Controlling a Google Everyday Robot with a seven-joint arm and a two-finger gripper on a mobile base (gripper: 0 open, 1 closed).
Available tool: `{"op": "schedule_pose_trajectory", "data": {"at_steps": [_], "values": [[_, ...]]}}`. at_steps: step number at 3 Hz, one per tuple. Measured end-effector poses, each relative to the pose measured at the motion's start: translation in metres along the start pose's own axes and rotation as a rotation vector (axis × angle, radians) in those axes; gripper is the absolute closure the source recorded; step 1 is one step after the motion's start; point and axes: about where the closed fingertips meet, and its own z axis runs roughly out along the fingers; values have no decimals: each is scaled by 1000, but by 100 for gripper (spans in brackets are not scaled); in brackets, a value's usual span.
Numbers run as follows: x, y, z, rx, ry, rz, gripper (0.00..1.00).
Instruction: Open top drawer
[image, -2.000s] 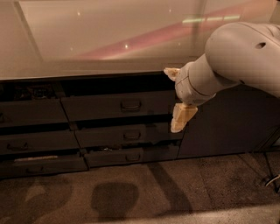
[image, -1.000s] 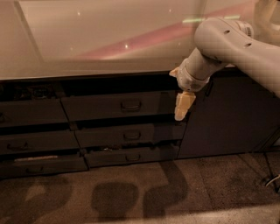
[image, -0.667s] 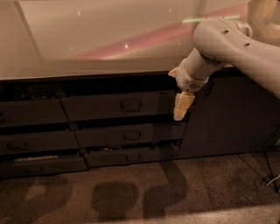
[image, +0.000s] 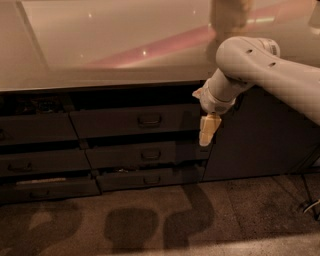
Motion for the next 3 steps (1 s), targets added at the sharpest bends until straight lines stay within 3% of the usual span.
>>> {"op": "schedule_pose_trajectory", "data": {"at_steps": [1,2,3], "values": [[-3,2,-2,51,28,-40,0],[-4,2,-1,43,35,-39,0],[16,-14,22,-17,79,-12,0]]}}
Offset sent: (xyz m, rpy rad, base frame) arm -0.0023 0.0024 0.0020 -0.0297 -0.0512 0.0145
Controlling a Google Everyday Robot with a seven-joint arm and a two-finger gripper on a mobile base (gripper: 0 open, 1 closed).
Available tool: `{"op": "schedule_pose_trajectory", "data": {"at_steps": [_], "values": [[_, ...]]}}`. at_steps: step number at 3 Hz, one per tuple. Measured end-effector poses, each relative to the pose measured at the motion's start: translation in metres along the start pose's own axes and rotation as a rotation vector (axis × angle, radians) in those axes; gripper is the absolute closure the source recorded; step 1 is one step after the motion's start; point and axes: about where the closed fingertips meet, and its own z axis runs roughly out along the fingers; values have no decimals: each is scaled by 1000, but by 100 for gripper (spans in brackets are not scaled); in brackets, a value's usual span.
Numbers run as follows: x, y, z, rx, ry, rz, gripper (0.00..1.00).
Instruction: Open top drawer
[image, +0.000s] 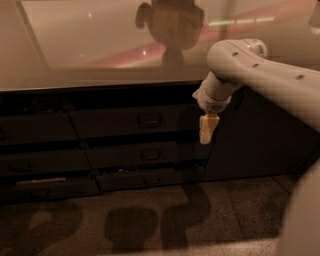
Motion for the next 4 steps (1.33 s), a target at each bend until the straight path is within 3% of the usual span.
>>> {"op": "schedule_pose_trajectory", "data": {"at_steps": [1,2,3,4], "values": [[19,-18,27,-64,32,26,0],[19,-18,28,-64,32,26,0],[15,-13,26,-21,-17,-34,0],[8,-2,27,38,-94,-147,0]]}}
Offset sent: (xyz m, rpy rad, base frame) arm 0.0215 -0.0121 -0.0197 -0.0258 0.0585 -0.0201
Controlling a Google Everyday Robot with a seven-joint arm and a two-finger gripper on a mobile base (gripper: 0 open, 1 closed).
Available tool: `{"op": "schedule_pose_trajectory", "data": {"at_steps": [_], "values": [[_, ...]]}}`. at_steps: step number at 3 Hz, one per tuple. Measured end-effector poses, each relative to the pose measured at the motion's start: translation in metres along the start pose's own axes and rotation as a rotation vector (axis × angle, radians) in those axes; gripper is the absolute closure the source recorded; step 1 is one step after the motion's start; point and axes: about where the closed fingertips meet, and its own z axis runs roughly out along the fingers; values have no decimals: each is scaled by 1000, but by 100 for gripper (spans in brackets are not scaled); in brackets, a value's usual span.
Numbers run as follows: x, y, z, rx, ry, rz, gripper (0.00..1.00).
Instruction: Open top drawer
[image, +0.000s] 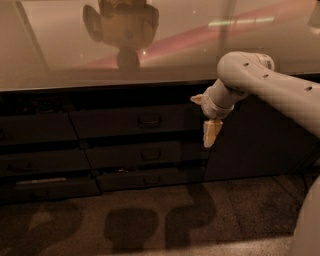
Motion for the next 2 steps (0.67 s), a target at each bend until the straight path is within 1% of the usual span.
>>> {"op": "schedule_pose_trajectory", "data": {"at_steps": [1,2], "values": [[0,0,0,0,0,0,0],[24,-16,11,-8,26,33,0]]}}
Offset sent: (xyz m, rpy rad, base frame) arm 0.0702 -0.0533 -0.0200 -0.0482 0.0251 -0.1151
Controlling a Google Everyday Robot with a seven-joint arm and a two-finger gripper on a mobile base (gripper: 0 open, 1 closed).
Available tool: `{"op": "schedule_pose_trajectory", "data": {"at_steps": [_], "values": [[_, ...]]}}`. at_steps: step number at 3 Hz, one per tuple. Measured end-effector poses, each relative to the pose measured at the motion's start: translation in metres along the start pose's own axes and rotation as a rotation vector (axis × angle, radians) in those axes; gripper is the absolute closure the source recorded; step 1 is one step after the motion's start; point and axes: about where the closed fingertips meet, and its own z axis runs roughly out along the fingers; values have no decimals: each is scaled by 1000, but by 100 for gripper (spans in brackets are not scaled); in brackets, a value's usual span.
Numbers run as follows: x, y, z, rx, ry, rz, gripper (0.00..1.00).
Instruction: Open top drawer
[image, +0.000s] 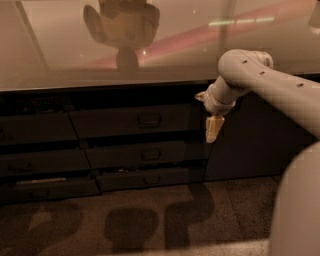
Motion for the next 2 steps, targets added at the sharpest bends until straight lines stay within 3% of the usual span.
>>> {"op": "schedule_pose_trajectory", "data": {"at_steps": [1,2], "values": [[28,-25,19,8,13,-1,0],[28,-25,19,9,13,-1,0]]}}
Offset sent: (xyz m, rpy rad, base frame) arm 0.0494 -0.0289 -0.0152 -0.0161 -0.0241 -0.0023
